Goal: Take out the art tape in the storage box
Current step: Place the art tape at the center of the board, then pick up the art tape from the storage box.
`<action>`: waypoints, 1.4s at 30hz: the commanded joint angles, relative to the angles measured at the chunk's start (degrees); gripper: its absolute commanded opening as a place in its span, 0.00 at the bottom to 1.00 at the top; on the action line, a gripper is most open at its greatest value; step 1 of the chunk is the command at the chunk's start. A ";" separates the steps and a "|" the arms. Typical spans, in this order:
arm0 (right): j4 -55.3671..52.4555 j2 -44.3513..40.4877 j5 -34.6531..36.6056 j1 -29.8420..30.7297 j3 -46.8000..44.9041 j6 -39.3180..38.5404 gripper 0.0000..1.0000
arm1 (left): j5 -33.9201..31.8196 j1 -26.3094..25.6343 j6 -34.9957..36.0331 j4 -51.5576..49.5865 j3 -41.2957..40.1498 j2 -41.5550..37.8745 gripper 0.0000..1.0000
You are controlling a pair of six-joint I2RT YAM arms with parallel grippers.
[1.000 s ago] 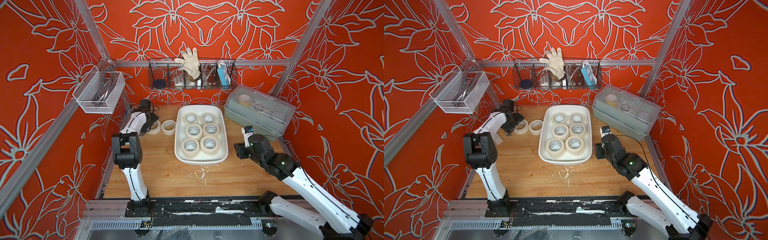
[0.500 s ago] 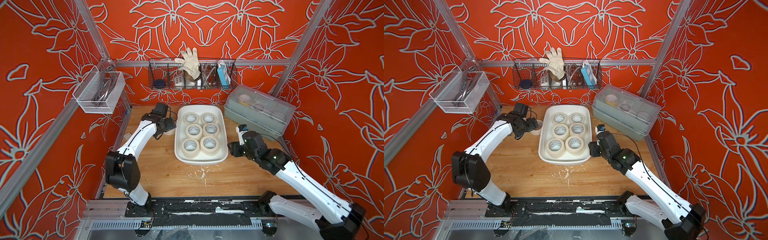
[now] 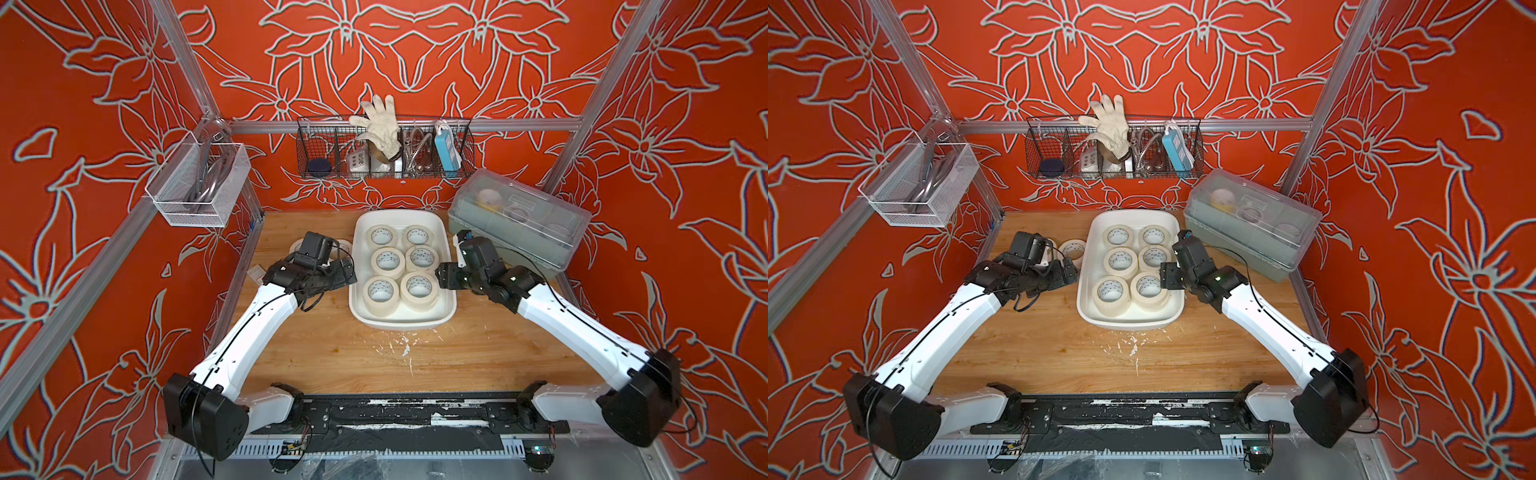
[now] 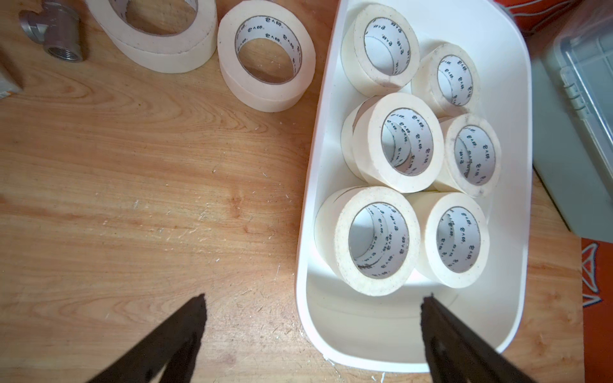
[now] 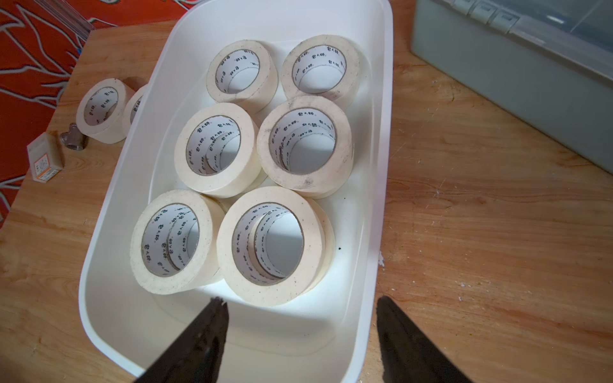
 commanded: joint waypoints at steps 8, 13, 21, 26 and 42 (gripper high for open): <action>-6.24 15.28 2.55 -4.36 12.67 13.41 0.81 | 0.67 -0.08 1.06 -1.66 -0.71 -4.55 0.99; -12.05 23.47 -0.41 -6.13 20.81 14.60 0.81 | 0.43 -0.06 1.27 -1.74 -1.33 -4.50 0.99; -15.32 32.01 -5.03 -6.29 28.79 14.37 0.78 | -0.06 -0.08 1.84 -1.74 -1.13 -3.63 0.99; -15.02 34.70 -5.65 -6.44 29.95 15.48 0.75 | -0.38 -0.08 1.90 -1.83 -1.02 -3.33 0.99; -11.74 39.61 -2.55 -6.64 30.98 19.27 0.70 | -0.23 -0.12 1.81 -1.30 -1.02 -2.11 0.99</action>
